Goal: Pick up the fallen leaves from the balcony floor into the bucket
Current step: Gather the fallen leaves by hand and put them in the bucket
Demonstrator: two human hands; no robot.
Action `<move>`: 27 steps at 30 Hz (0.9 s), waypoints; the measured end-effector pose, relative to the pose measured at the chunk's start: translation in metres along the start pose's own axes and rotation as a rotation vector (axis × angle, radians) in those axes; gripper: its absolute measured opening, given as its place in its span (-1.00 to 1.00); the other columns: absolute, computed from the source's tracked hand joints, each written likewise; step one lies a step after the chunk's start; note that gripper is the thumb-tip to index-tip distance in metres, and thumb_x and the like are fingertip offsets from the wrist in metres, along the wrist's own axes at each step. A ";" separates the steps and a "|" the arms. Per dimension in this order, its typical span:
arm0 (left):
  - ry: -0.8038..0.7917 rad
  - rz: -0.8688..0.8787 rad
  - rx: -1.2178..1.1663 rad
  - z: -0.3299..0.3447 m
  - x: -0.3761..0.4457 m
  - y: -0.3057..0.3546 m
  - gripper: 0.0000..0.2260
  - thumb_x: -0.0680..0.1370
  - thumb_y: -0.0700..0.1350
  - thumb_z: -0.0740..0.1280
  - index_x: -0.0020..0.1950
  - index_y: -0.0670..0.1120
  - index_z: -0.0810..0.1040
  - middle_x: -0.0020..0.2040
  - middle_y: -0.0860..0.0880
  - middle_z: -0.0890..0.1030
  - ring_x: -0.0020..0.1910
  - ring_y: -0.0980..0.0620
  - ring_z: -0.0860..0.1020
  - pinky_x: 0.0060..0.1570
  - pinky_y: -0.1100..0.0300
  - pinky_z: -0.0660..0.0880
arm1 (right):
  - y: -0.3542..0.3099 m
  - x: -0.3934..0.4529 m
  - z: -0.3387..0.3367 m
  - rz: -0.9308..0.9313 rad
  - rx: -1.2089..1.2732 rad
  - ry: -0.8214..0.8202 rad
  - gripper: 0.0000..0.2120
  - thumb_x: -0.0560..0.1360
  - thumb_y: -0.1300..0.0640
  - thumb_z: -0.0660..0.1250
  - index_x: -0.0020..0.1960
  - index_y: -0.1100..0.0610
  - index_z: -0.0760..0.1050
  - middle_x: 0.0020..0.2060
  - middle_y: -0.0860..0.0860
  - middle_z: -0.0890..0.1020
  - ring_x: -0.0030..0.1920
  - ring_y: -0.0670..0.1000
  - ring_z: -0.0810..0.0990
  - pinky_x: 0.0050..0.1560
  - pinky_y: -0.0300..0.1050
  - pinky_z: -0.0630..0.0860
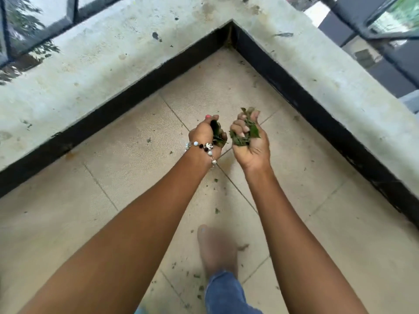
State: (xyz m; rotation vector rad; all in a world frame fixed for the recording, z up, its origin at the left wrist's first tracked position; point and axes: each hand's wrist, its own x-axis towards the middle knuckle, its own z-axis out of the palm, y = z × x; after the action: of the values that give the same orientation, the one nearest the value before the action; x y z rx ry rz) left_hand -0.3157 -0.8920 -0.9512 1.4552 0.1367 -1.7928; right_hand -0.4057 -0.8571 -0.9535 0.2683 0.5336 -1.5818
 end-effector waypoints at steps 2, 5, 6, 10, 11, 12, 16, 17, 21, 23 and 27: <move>0.004 -0.015 -0.086 0.009 -0.039 0.003 -0.82 0.59 -0.16 0.26 -0.20 -0.14 0.53 -0.37 -0.01 0.43 -0.44 0.06 0.40 -0.37 0.21 0.45 | 0.005 -0.030 0.032 -0.027 -0.060 0.008 -0.89 0.56 0.16 0.25 -0.04 0.22 0.47 -0.28 0.06 0.43 -0.51 -0.14 0.38 -0.53 -0.32 0.38; -0.001 0.008 -0.106 0.021 -0.115 0.009 -0.87 0.54 -0.21 0.31 -0.22 -0.14 0.51 -0.33 -0.04 0.49 -0.38 -0.01 0.47 -0.19 0.07 0.51 | -0.001 -0.086 0.082 -0.127 -0.201 0.107 -0.90 0.56 0.19 0.29 -0.05 0.23 0.51 -0.32 0.06 0.44 -0.49 -0.11 0.39 -0.43 -0.26 0.45; -0.029 0.015 -0.093 0.028 -0.148 0.012 -0.84 0.55 -0.22 0.30 -0.24 -0.14 0.51 -0.34 -0.05 0.52 -0.36 -0.02 0.49 -0.11 0.05 0.53 | -0.008 -0.109 0.104 -0.162 -0.229 0.129 -0.90 0.54 0.19 0.31 -0.06 0.23 0.53 -0.34 0.06 0.45 -0.45 -0.08 0.40 -0.29 -0.17 0.51; -0.155 0.025 0.016 0.057 -0.288 0.012 -0.78 0.55 -0.22 0.27 -0.28 -0.15 0.59 -0.22 -0.10 0.62 -0.17 -0.05 0.59 0.13 0.05 0.54 | -0.039 -0.211 0.177 -0.292 -0.335 0.211 -0.93 0.54 0.23 0.31 -0.05 0.24 0.54 -0.21 0.14 0.58 -0.18 0.11 0.57 0.10 0.15 0.54; -0.173 0.016 0.078 0.068 -0.330 0.009 -0.76 0.54 -0.23 0.28 -0.30 -0.14 0.61 -0.21 -0.10 0.64 -0.15 -0.05 0.61 0.06 0.06 0.56 | -0.051 -0.243 0.197 -0.333 -0.340 0.234 -0.92 0.55 0.24 0.31 -0.02 0.26 0.53 -0.14 0.18 0.58 -0.09 0.16 0.56 0.14 0.17 0.53; -0.174 0.017 0.128 0.074 -0.362 0.005 -0.74 0.53 -0.23 0.29 -0.33 -0.13 0.63 -0.21 -0.10 0.65 -0.17 -0.05 0.62 -0.03 0.09 0.57 | -0.060 -0.272 0.213 -0.364 -0.334 0.251 -0.91 0.55 0.24 0.31 0.00 0.27 0.51 -0.11 0.20 0.58 -0.05 0.20 0.55 0.14 0.16 0.54; -0.189 0.037 0.317 0.093 -0.472 -0.019 -0.79 0.48 -0.16 0.36 -0.33 -0.12 0.68 -0.20 -0.12 0.67 -0.19 -0.08 0.62 -0.02 0.07 0.58 | -0.103 -0.375 0.262 -0.476 -0.433 0.334 -0.93 0.55 0.27 0.31 -0.10 0.21 0.53 -0.22 0.14 0.64 -0.20 0.08 0.63 -0.16 -0.08 0.61; -0.228 0.038 0.356 0.100 -0.501 -0.027 -0.85 0.46 -0.16 0.38 -0.29 -0.14 0.68 -0.18 -0.14 0.67 -0.17 -0.10 0.61 0.01 0.03 0.56 | -0.116 -0.401 0.270 -0.502 -0.461 0.343 -0.92 0.55 0.27 0.32 -0.12 0.19 0.55 -0.22 0.14 0.65 -0.20 0.08 0.63 -0.16 -0.09 0.60; -0.331 -0.003 0.502 0.119 -0.609 -0.087 -0.81 0.41 -0.20 0.40 -0.06 -0.29 0.66 -0.02 -0.28 0.66 -0.08 -0.16 0.61 0.12 -0.06 0.54 | -0.172 -0.515 0.289 -0.648 -0.496 0.447 -0.91 0.50 0.28 0.39 -0.16 0.14 0.59 -0.20 0.14 0.65 -0.14 0.14 0.61 -0.03 0.00 0.56; -0.365 -0.015 0.575 0.126 -0.639 -0.125 -0.77 0.44 -0.22 0.38 0.01 -0.34 0.64 0.02 -0.31 0.65 0.00 -0.22 0.62 0.16 -0.11 0.53 | -0.199 -0.561 0.282 -0.717 -0.457 0.514 -0.94 0.45 0.25 0.41 -0.17 0.12 0.59 -0.22 0.11 0.65 -0.17 0.10 0.60 -0.06 -0.04 0.55; -0.487 -0.081 0.740 0.136 -0.690 -0.199 -0.89 0.49 -0.26 0.34 -0.04 -0.20 0.65 -0.04 -0.23 0.66 0.01 -0.20 0.62 0.22 -0.07 0.51 | -0.248 -0.632 0.262 -0.823 -0.302 0.579 -0.90 0.51 0.36 0.33 -0.15 0.21 0.51 -0.32 0.08 0.66 -0.29 0.03 0.64 -0.21 -0.14 0.57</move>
State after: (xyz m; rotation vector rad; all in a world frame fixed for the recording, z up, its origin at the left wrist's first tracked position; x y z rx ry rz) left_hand -0.5387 -0.4810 -0.3895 1.4282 -0.8001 -2.3409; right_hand -0.5537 -0.4318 -0.3821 0.2934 1.4570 -2.1752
